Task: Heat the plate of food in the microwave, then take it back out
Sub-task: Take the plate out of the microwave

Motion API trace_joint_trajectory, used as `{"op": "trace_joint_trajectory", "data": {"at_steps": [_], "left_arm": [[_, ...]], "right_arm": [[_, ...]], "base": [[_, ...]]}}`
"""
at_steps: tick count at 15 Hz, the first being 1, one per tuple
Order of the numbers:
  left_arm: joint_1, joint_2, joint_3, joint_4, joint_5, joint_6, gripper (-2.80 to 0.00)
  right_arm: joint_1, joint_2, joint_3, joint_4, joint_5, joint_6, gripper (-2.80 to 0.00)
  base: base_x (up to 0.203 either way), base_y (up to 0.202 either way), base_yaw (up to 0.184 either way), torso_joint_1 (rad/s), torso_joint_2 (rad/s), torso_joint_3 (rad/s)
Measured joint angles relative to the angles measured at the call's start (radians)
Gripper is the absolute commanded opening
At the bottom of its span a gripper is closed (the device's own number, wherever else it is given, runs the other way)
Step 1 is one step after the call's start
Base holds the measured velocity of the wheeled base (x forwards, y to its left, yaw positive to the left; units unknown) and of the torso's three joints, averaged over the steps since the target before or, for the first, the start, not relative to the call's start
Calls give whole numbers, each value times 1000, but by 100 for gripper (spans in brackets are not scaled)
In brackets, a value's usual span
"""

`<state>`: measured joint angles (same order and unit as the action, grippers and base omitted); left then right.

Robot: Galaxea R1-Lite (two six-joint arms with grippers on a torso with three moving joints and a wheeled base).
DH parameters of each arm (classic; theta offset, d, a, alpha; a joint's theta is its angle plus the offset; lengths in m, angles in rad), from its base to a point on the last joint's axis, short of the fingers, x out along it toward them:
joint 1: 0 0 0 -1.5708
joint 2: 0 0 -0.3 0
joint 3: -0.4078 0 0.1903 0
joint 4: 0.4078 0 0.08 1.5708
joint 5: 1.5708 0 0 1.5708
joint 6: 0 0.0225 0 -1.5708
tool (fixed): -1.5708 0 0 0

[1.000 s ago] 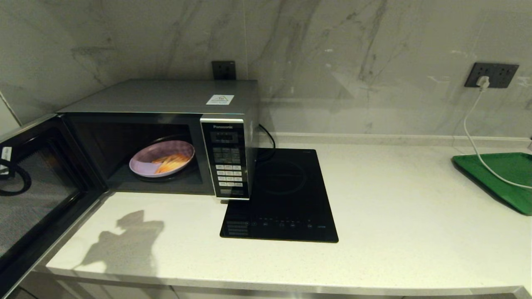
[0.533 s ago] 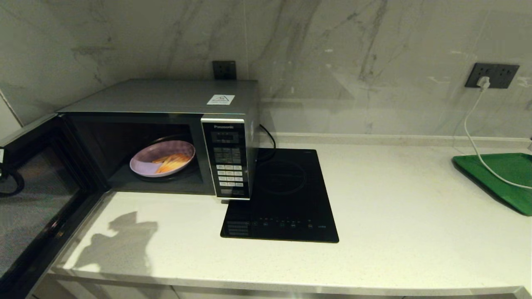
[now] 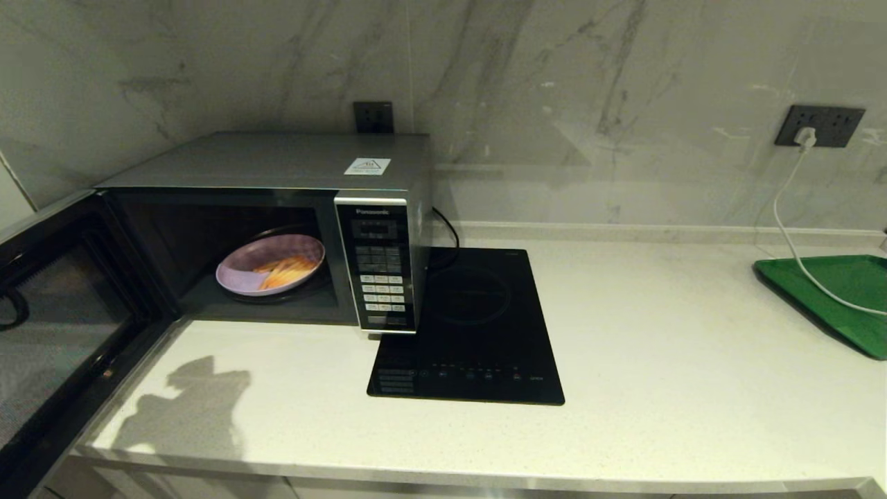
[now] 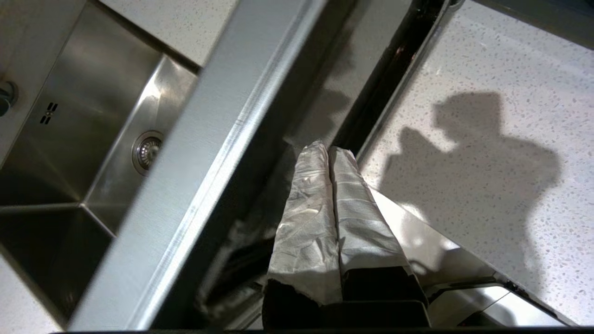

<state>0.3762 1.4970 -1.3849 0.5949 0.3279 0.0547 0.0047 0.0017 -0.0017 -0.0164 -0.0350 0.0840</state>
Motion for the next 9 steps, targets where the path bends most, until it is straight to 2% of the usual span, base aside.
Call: {"op": "trace_joint_trajectory", "data": {"at_steps": [3, 6, 7, 9], "left_arm": [[-27, -3, 1, 1, -2, 1, -280], [-89, -6, 9, 2, -10, -4, -280], [-113, -6, 10, 1, -28, -9, -280], [-177, -4, 9, 2, -105, -30, -280]], "right_arm": [[-1, 0, 0, 0, 0, 0, -280], [0, 0, 0, 0, 0, 0, -280], [0, 0, 0, 0, 0, 0, -280], [-1, 0, 0, 0, 0, -1, -280]], "base": [[0, 0, 0, 0, 0, 0], [0, 0, 0, 0, 0, 0], [0, 0, 0, 0, 0, 0], [0, 0, 0, 0, 0, 0]]}}
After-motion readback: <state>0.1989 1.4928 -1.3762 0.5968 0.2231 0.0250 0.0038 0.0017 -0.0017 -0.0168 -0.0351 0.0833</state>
